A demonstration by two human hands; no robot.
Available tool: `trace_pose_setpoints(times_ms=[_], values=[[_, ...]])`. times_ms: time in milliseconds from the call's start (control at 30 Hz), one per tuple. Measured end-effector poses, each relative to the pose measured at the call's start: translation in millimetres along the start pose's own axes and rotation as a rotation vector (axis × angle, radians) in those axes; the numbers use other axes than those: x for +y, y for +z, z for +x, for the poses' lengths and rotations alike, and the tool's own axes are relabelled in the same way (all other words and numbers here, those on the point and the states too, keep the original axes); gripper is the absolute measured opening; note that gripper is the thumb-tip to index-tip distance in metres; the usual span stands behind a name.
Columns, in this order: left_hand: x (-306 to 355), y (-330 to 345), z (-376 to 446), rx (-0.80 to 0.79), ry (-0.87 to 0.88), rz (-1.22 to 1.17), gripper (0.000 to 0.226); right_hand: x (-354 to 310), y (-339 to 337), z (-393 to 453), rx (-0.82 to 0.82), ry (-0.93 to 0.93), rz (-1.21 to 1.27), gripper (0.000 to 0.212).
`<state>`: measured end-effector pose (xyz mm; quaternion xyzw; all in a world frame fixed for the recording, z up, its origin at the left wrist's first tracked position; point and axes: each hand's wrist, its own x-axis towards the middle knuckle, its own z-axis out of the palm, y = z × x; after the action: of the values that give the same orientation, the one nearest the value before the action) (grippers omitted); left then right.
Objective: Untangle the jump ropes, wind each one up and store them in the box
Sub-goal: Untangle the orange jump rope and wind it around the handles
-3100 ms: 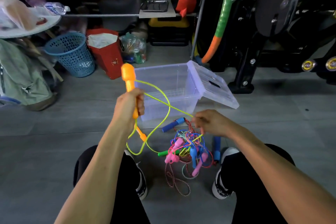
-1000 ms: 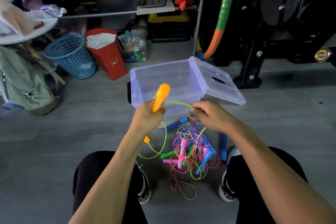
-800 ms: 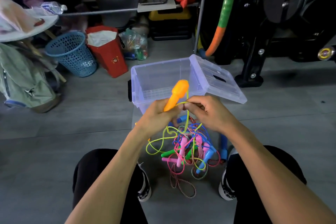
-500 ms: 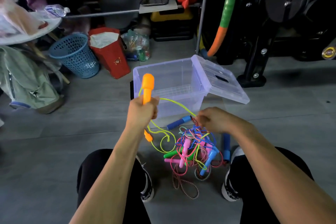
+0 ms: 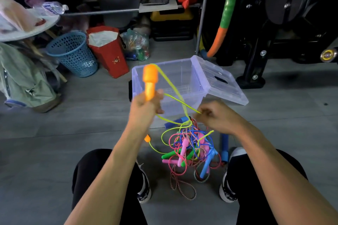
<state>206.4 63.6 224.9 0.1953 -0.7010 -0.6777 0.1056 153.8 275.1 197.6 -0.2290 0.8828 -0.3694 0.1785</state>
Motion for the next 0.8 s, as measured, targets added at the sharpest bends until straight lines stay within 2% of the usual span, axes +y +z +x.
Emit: trace_pose_setpoints(times_ms=[33,100,200,233,300,367,433,567,633,700,733,800], values=[[1.1,-9.3,7.4,0.088,-0.040,-0.081,0.019,5.8,-2.3,0.2,-0.038,0.051,-0.081,0.029],[2.3,-23.3,15.3,0.125,-0.101,-0.028,0.018,11.8,-6.2,-0.3,-0.046,0.077,-0.099,0.027],[-9.1,-24.4,14.3,-0.030,-0.120,0.484,0.021,-4.8,-9.4,-6.4,0.062,-0.021,0.052,0.025],[-11.3,-19.3,11.1,-0.092,-0.082,0.585,0.022,-11.8,-8.9,-8.4,0.097,-0.058,0.099,0.024],[-9.5,-6.5,0.9,-0.249,-0.002,0.478,0.014,-23.8,-6.1,-11.6,0.111,-0.126,0.133,0.025],[-2.5,6.1,-7.5,-0.408,0.061,0.331,0.018,-30.6,0.8,-11.0,0.085,-0.183,0.122,0.029],[2.8,12.4,-13.6,-0.463,0.096,0.325,0.018,-32.3,7.0,-7.6,0.082,-0.189,0.143,0.027],[2.7,6.1,-9.7,-0.259,0.121,0.258,0.029,-24.4,11.6,0.4,0.052,-0.105,0.178,0.024],[6.2,2.0,-7.0,-0.150,0.096,-0.001,0.029,-13.5,10.8,5.1,-0.008,-0.047,0.143,0.022],[10.0,-3.6,-1.3,-0.061,0.018,-0.282,0.029,-0.4,10.0,10.0,-0.092,0.009,0.006,0.025],[9.5,-7.0,2.4,-0.029,-0.021,-0.326,0.029,4.6,9.9,11.4,-0.129,0.045,-0.071,0.029],[5.9,-12.6,7.2,-0.001,-0.120,-0.133,0.021,7.5,10.5,13.0,-0.124,0.065,-0.116,0.034]])
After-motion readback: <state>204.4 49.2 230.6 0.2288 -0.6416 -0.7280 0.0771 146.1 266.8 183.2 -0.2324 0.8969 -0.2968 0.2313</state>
